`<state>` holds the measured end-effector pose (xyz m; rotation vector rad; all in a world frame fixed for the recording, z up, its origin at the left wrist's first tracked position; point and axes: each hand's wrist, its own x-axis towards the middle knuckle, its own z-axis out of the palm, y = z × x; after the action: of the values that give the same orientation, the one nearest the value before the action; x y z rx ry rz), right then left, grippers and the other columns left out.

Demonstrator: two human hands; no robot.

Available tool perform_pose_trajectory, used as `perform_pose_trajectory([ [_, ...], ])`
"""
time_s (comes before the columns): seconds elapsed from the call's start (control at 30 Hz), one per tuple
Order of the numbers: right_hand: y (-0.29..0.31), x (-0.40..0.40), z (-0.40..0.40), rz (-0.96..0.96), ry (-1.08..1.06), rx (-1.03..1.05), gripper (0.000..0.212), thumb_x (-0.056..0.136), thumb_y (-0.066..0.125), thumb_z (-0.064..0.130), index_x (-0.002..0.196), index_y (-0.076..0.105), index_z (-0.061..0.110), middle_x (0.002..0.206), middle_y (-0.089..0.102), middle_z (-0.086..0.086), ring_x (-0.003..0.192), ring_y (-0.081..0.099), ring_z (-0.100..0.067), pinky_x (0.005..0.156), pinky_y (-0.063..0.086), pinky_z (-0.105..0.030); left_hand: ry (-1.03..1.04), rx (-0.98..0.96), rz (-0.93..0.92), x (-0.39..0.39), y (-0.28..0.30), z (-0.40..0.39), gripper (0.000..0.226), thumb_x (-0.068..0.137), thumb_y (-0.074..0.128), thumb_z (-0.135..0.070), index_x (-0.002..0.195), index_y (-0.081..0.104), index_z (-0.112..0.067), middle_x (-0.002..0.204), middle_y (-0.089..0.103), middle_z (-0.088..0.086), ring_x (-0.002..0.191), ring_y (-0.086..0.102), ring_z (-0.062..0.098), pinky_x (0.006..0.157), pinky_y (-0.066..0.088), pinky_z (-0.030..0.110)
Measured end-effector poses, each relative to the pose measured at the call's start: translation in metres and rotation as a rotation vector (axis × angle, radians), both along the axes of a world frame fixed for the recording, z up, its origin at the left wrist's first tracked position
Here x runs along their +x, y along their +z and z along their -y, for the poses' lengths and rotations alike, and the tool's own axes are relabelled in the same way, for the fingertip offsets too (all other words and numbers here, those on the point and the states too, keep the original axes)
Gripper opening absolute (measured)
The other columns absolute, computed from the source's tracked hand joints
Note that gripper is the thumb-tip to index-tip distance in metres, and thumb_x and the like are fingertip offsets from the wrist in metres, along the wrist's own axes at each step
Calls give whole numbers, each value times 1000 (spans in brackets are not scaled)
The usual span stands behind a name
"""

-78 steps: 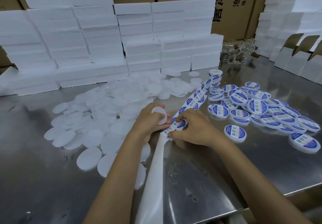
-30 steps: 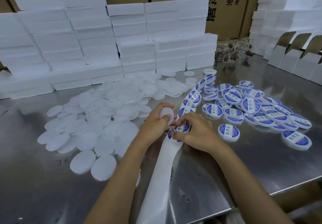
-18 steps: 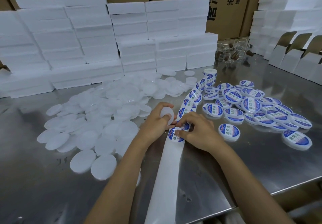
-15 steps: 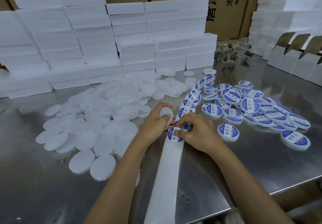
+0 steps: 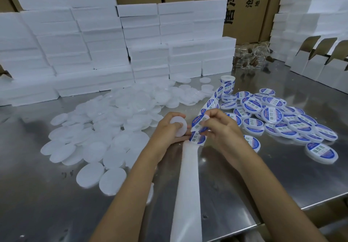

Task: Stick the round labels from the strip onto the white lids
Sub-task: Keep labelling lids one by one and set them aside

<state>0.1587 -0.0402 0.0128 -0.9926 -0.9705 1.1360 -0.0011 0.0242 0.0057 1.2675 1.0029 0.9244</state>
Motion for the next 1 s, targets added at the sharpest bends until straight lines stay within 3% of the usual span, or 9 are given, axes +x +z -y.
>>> perform_pose_trajectory([
  [0.1, 2, -6, -6, 45, -49, 4, 19, 84, 70, -1, 92, 60, 13, 93, 71, -17, 84, 67, -26, 77, 55, -37, 23, -128, 261, -1, 3, 0, 22, 102, 48, -9, 121, 59, -5, 110, 68, 21, 89, 76, 31, 77, 62, 40],
  [0.17, 5, -15, -14, 158, -82, 40, 22, 84, 70, -4, 94, 59, 12, 95, 72, -13, 84, 69, -21, 74, 57, -31, 20, -211, 419, 1, 7, 2, 33, 103, 51, -19, 127, 57, 2, 121, 66, 28, 96, 73, 34, 79, 62, 44],
  [0.3, 9, -35, -32, 270, -81, 103, 29, 82, 73, -3, 94, 57, 18, 95, 69, -6, 83, 66, -12, 74, 55, -26, -3, -266, 529, 0, 10, 0, 63, 108, 26, -51, 129, 60, -2, 122, 69, 23, 107, 70, 30, 75, 61, 37],
  [0.43, 1, -49, -44, 370, -172, 91, 32, 81, 73, 1, 89, 56, 26, 92, 67, -2, 82, 64, -15, 72, 56, -27, 29, -263, 546, -3, 8, -2, 69, 105, 24, -60, 129, 62, -8, 119, 71, 18, 106, 70, 28, 78, 60, 35],
  [0.53, -4, -50, -47, 402, -208, 101, 32, 80, 73, 3, 87, 56, 30, 88, 67, 1, 80, 65, -16, 71, 56, -29, 35, -255, 537, -1, 8, -4, 66, 105, 26, -61, 121, 65, -10, 111, 73, 16, 101, 72, 27, 76, 61, 34],
  [0.77, -9, -50, -47, 428, -221, 87, 31, 79, 74, 7, 87, 56, 30, 85, 68, 0, 85, 67, -25, 73, 57, -37, 43, -221, 468, 1, 8, -4, 59, 105, 30, -58, 121, 63, -13, 103, 76, 9, 90, 74, 23, 73, 59, 34],
  [1.0, -11, -49, -47, 457, -224, 88, 30, 79, 78, 12, 91, 56, 28, 90, 67, -1, 79, 65, -16, 67, 54, -28, 25, -200, 427, 2, 9, -3, 57, 105, 30, -58, 124, 61, -13, 102, 78, 6, 88, 75, 21, 69, 61, 32],
])
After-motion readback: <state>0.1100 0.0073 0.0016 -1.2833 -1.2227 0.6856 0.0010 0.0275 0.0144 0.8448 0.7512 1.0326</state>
